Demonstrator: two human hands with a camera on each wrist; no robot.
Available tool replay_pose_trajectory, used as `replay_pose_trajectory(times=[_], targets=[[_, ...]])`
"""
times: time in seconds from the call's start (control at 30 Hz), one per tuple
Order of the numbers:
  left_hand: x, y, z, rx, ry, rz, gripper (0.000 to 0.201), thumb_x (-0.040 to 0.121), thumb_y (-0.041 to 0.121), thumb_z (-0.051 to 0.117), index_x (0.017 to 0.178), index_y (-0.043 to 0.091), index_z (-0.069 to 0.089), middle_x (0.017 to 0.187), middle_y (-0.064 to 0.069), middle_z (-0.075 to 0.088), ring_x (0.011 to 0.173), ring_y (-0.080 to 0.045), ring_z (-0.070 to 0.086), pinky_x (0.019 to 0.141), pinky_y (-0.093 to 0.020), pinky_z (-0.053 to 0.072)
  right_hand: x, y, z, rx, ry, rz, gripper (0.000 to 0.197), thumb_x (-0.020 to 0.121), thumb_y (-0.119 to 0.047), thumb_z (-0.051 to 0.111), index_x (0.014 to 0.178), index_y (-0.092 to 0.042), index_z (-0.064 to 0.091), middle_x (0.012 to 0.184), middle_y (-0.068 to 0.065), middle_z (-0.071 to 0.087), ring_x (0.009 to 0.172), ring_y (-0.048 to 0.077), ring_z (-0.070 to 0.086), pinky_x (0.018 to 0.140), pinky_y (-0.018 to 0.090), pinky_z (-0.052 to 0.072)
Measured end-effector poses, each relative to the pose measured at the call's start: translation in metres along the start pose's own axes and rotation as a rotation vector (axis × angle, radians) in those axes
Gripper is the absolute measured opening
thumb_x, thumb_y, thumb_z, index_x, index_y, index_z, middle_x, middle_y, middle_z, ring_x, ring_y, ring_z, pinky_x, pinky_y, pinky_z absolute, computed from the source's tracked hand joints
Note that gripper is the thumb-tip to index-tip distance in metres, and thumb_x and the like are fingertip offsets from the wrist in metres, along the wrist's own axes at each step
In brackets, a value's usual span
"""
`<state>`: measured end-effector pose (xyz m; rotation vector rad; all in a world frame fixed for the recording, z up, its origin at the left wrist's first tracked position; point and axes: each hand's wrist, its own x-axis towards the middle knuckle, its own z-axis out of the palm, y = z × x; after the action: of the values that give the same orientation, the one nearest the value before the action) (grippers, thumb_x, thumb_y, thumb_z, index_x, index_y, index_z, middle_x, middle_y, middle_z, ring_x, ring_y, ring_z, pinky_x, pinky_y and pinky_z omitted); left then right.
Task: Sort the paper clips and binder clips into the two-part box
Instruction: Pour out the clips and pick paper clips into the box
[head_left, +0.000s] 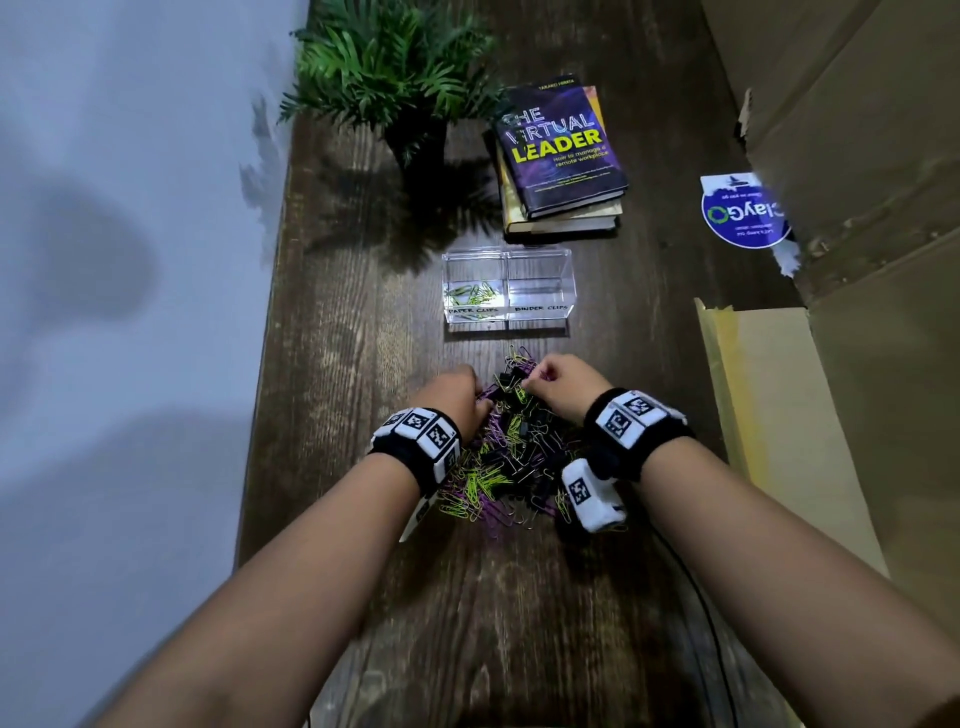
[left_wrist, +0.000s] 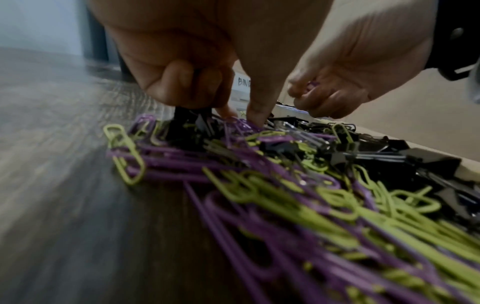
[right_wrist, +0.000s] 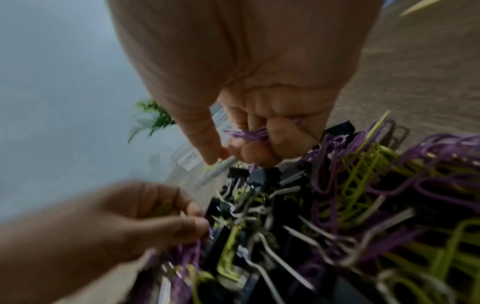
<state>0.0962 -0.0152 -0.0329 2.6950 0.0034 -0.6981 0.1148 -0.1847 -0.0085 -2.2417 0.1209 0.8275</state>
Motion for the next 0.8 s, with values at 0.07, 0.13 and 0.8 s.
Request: replay_pose_trajectory(times=[0.07, 0.13, 0.8], targets=[[0.001, 0.0, -0.002, 0.024, -0.029, 0.0, 0.025, 0.091, 0.034, 0.055, 0.104, 0.014, 0.052, 0.106, -0.008, 0.063, 0.095, -0.027, 0.061, 0.079, -0.035, 0.05, 0.002, -0.001, 0.008, -0.197, 0.062, -0.02, 0.015, 0.09, -0.027, 0.061, 0.094, -0.013, 0.058, 0.091, 0.003, 0.061, 0.085, 0.02, 0.058, 0.074, 0.029, 0.047], [0.001, -0.002, -0.003, -0.01, -0.046, -0.007, 0.022, 0.091, 0.033, 0.054, 0.101, 0.013, 0.051, 0.103, -0.007, 0.062, 0.092, -0.026, 0.06, 0.076, -0.033, 0.047, 0.003, -0.003, 0.012, -0.347, 0.059, -0.037, 0.024, 0.088, -0.032, 0.063, 0.102, -0.013, 0.058, 0.095, 0.002, 0.057, 0.09, 0.021, 0.057, 0.076, 0.029, 0.045], [0.002, -0.03, -0.035, -1.033, 0.019, -0.135, 0.015, 0.089, 0.01, 0.061, 0.077, 0.016, 0.053, 0.07, -0.003, 0.065, 0.059, -0.017, 0.057, 0.051, -0.025, 0.041, 0.011, -0.057, -0.043, 0.352, 0.039, -0.078, 0.016, 0.093, -0.004, 0.051, 0.102, -0.003, 0.065, 0.076, -0.002, 0.06, 0.057, 0.008, 0.048, 0.047, 0.014, 0.041]])
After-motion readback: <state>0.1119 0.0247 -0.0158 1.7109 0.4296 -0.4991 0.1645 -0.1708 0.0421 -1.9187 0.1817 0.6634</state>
